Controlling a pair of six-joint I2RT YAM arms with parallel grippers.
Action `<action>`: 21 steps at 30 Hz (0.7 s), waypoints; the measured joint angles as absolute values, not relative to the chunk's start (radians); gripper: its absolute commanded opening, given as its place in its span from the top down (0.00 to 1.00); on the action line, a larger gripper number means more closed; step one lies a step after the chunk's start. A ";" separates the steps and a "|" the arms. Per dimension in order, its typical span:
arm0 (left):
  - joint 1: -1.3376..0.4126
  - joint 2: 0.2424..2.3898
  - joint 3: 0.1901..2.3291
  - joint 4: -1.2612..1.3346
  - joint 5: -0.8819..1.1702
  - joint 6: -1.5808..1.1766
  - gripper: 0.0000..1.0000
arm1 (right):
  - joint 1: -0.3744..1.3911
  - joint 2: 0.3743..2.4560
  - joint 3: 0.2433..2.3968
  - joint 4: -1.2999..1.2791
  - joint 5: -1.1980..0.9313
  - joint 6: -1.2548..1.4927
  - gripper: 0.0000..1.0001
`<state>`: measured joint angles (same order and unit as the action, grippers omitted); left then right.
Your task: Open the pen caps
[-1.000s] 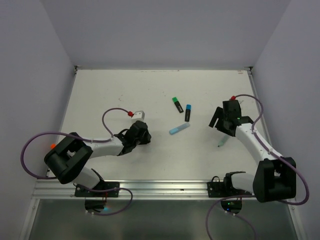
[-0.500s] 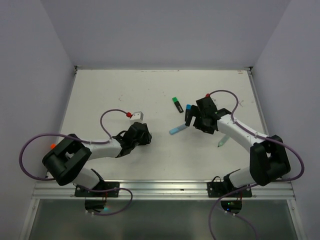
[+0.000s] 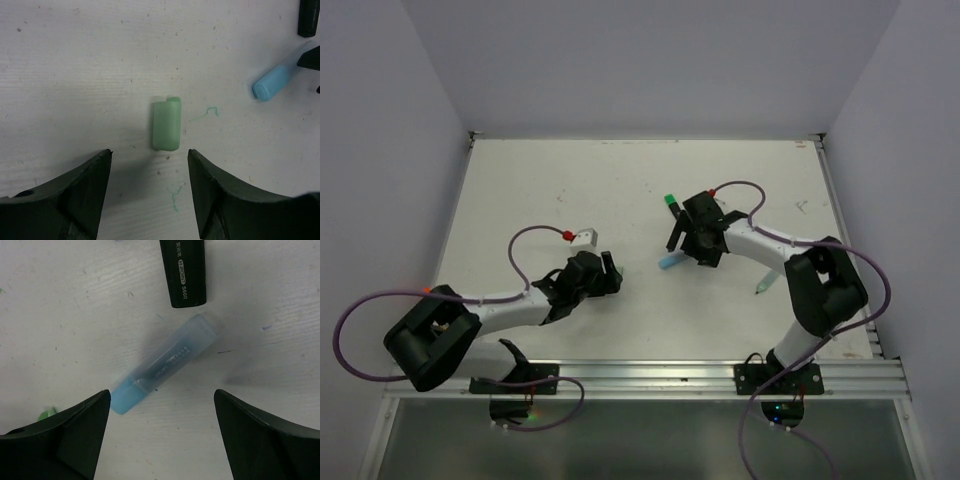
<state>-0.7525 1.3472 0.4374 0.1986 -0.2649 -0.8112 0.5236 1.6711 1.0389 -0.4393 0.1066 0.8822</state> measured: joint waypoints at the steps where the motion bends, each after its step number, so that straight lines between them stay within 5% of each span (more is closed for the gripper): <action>1: -0.752 1.324 0.426 0.189 -0.264 -0.812 0.34 | 0.531 1.682 1.041 -0.435 0.108 0.894 0.12; 12: -0.752 0.951 0.368 0.069 -0.254 -0.830 0.33 | 0.537 1.795 1.123 -0.456 0.172 1.007 0.18; 17: -0.752 0.842 0.367 0.025 -0.240 -0.845 0.33 | 0.539 1.833 1.161 -0.463 0.188 1.040 0.39; 21: -0.752 0.797 0.372 -0.024 -0.234 -0.853 0.33 | 0.550 1.846 1.172 -0.461 0.210 1.058 0.42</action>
<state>-0.7525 0.7967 0.3721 -0.0242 -0.2337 -0.8532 0.5503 1.8458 1.1721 -0.4614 0.2104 1.0580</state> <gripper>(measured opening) 0.667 0.603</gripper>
